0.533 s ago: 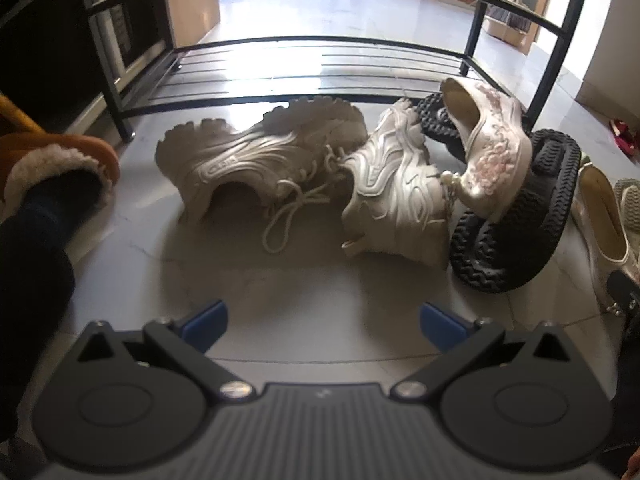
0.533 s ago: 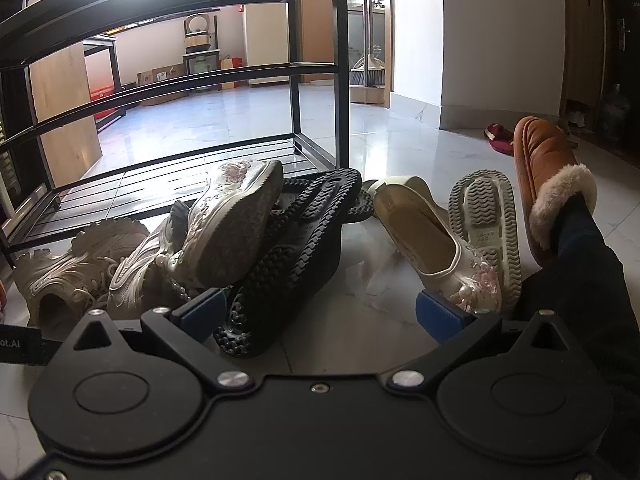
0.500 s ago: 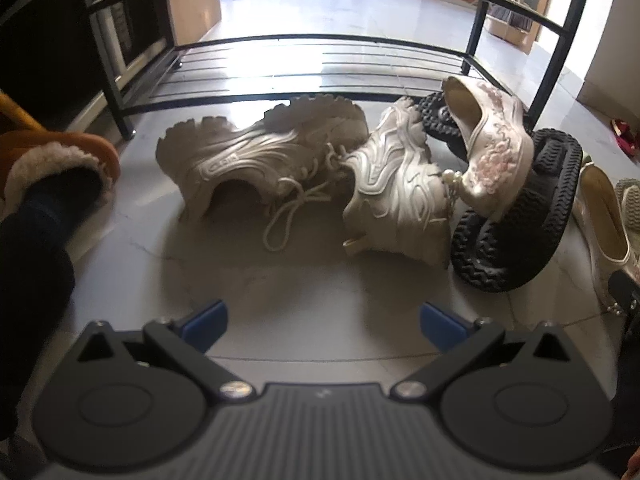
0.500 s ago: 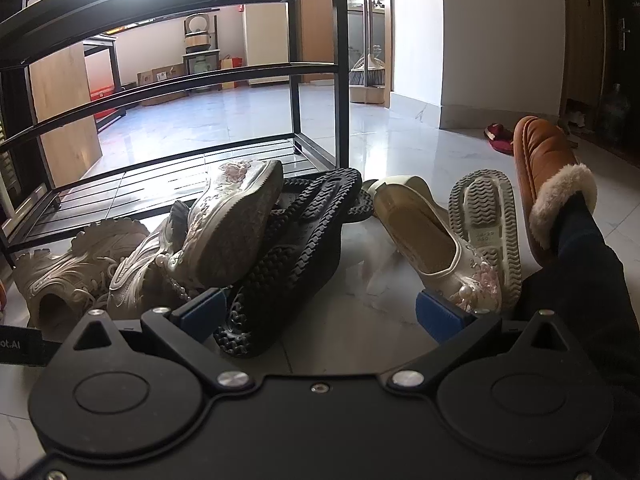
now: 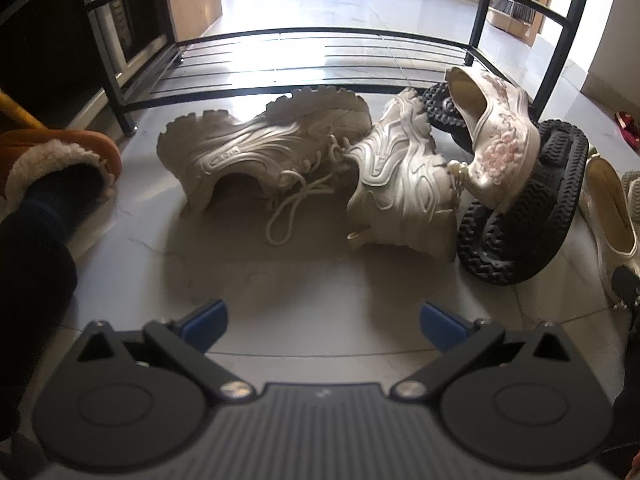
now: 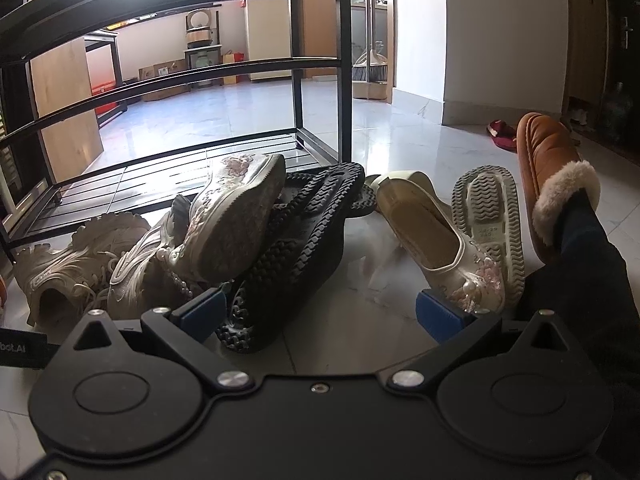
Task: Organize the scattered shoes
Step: 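Move both tools toward the pile of shoes beside the black rack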
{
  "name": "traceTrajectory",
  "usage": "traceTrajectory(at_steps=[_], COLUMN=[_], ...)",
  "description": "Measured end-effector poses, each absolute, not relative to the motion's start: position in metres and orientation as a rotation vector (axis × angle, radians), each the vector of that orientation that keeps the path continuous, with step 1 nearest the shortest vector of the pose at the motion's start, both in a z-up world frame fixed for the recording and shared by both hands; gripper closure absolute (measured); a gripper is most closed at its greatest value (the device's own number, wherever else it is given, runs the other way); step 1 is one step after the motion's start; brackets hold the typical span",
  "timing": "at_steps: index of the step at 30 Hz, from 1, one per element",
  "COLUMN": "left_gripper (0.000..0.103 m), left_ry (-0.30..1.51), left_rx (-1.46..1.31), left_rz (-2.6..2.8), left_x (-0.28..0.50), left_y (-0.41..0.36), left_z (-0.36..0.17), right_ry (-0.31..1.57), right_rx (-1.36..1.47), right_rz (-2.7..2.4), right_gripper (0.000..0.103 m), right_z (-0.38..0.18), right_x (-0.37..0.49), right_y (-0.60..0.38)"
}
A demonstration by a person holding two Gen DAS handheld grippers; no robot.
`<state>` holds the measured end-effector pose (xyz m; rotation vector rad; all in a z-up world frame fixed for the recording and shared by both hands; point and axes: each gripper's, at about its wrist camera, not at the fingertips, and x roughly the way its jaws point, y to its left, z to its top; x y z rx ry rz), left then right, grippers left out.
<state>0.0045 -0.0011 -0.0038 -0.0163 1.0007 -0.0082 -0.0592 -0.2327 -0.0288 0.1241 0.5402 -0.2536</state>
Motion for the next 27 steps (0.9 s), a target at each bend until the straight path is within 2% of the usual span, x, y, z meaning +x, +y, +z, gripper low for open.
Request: traceTrajectory(at_steps=[27], left_gripper=[0.001], left_ry=[0.976], left_rx=[-0.028], left_rz=[0.002], left_x=[0.0066], left_y=[0.0000], left_z=[-0.0068], right_ry=[0.543], right_rx=[0.134], right_rz=[-0.218], right_gripper=[0.000], right_z=[-0.0327], right_x=[-0.0575], right_y=[-0.2283])
